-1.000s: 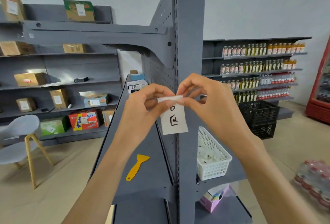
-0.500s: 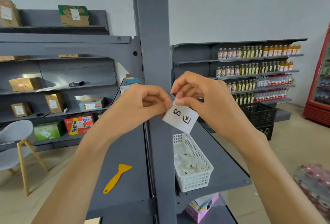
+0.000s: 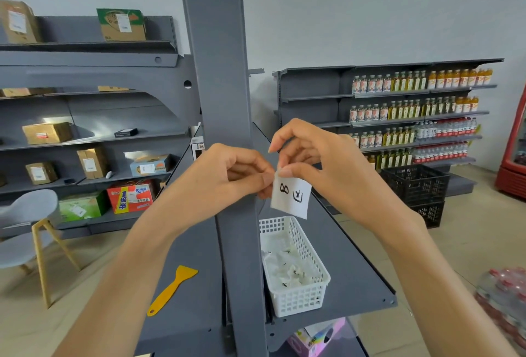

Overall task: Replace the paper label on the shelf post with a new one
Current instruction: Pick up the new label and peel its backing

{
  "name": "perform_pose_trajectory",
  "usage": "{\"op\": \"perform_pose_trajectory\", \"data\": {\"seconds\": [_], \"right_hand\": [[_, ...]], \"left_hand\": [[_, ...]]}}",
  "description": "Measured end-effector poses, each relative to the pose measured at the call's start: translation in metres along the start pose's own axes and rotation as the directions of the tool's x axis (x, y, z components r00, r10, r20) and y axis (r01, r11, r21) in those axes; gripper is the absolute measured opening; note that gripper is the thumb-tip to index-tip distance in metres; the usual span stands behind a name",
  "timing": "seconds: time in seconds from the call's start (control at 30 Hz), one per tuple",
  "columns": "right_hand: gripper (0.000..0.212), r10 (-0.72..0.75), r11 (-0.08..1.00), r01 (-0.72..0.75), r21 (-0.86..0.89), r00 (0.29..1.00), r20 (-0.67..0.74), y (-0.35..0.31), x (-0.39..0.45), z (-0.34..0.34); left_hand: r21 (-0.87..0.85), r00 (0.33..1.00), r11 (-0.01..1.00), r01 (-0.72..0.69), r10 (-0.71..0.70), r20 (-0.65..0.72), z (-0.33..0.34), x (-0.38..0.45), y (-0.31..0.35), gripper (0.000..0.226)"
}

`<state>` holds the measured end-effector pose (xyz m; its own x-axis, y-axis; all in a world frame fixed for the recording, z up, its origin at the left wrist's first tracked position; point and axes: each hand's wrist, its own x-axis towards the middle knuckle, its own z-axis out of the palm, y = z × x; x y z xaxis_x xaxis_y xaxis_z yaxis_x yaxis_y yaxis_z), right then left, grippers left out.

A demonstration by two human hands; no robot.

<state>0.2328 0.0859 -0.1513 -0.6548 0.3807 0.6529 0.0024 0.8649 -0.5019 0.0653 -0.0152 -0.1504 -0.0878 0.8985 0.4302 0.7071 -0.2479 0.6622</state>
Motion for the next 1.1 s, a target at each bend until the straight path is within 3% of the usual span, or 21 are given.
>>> {"op": "perform_pose_trajectory", "data": {"seconds": [0.27, 0.43, 0.53, 0.73, 0.87, 1.0, 1.1], "right_hand": [[0.025, 0.006, 0.998, -0.003, 0.058, 0.999, -0.051, 0.020, -0.001, -0.003], [0.015, -0.072, 0.980, 0.049, -0.194, 0.991, -0.114, 0.033, -0.005, 0.004], [0.025, -0.095, 0.970, 0.070, -0.233, 0.991, -0.098, 0.035, -0.007, 0.008], [0.024, -0.065, 0.970, 0.032, -0.239, 0.989, -0.131, 0.041, -0.008, 0.008], [0.027, -0.021, 0.975, -0.011, -0.221, 0.989, -0.144, 0.040, -0.010, 0.007], [0.019, 0.027, 0.993, -0.039, -0.113, 0.994, -0.102, 0.044, -0.011, 0.007], [0.021, 0.033, 0.993, -0.041, -0.115, 0.997, -0.069, 0.045, -0.012, 0.006]], "left_hand": [[0.004, 0.999, 1.000, -0.020, 0.020, -0.035, 0.018, 0.007, 0.001, 0.013], [0.045, 0.995, 0.999, 0.000, 0.005, -0.099, 0.029, 0.012, 0.002, 0.017], [0.051, 0.992, 0.999, 0.012, -0.006, -0.125, 0.039, 0.015, 0.005, 0.019], [0.087, 0.981, 0.995, 0.046, -0.028, -0.193, 0.058, 0.017, 0.008, 0.023], [0.314, 0.971, 0.949, 0.009, 0.067, -0.229, 0.070, 0.016, 0.012, 0.024], [0.597, 0.925, 0.802, -0.028, 0.248, -0.289, 0.082, 0.019, 0.011, 0.015], [0.674, 0.915, 0.739, -0.008, 0.277, -0.293, 0.085, 0.021, 0.012, 0.010]]}}
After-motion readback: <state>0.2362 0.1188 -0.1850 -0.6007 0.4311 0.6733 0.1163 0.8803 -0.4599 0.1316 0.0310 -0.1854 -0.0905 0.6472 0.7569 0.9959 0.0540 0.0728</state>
